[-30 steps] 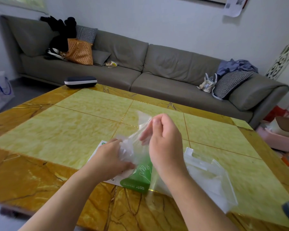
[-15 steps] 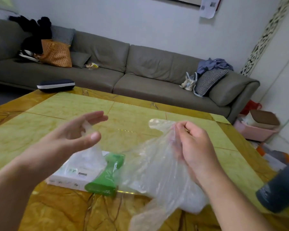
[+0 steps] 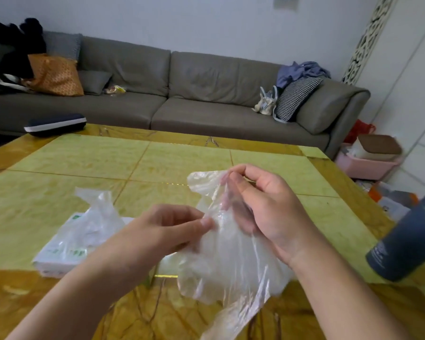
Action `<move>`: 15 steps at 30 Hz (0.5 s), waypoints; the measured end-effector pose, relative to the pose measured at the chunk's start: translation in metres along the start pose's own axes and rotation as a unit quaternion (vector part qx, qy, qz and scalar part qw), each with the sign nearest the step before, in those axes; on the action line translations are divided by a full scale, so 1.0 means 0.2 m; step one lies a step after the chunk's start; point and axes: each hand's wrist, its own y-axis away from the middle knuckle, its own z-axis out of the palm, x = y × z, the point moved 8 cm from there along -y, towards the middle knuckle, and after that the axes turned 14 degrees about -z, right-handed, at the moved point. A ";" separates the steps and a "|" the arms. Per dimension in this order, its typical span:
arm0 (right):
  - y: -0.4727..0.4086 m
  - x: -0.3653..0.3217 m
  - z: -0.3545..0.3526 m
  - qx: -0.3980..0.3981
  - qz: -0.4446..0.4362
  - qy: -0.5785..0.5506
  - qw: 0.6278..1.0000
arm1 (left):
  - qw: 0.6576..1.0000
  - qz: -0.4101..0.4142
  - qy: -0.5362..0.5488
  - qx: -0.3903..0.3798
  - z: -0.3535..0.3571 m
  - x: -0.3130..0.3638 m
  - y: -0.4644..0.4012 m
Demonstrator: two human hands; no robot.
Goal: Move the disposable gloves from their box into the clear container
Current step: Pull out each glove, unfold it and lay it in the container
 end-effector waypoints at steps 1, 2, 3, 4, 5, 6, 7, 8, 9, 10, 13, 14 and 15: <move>0.00 0.00 -0.02 0.001 0.005 -0.010 1.000 | 1.000 -0.004 0.018 0.000 0.00 -0.01 -0.01; 0.00 0.01 -0.04 0.004 0.020 -0.020 1.000 | 0.999 -0.007 0.034 0.002 -0.01 0.00 -0.02; 0.00 0.02 -0.06 0.002 0.045 -0.026 0.999 | 0.999 -0.001 0.047 0.013 -0.02 0.00 -0.02; 0.01 0.04 -0.08 -0.008 0.079 -0.028 0.996 | 0.998 0.011 0.056 0.030 -0.05 0.01 -0.02; 0.02 0.06 -0.10 -0.022 0.111 -0.025 0.993 | 0.996 0.024 0.062 0.050 -0.07 0.03 -0.03; 0.04 0.07 -0.13 -0.032 0.132 -0.013 0.991 | 0.995 0.036 0.062 0.071 -0.08 0.05 -0.04; 0.04 0.09 -0.16 -0.036 0.139 0.003 0.990 | 0.993 0.046 0.058 0.090 -0.10 0.07 -0.04; 0.05 0.09 -0.19 -0.026 0.139 0.019 0.990 | 0.993 0.050 0.048 0.099 -0.10 0.08 -0.05; 0.05 0.10 -0.23 -0.005 0.139 0.031 0.990 | 0.993 0.049 0.035 0.102 -0.10 0.09 -0.06; 0.06 0.11 -0.26 0.022 0.142 0.033 0.989 | 0.993 0.044 0.022 0.108 -0.11 0.10 -0.07; 0.07 0.13 -0.35 0.088 0.159 0.020 0.983 | 0.990 0.037 -0.006 0.139 -0.15 0.11 -0.10; 0.08 0.14 -0.37 0.099 0.162 0.022 0.982 | 0.988 0.036 -0.003 0.148 -0.15 0.12 -0.11; 0.08 0.16 -0.39 0.108 0.167 0.035 0.979 | 0.987 0.037 -0.002 0.155 -0.15 0.13 -0.12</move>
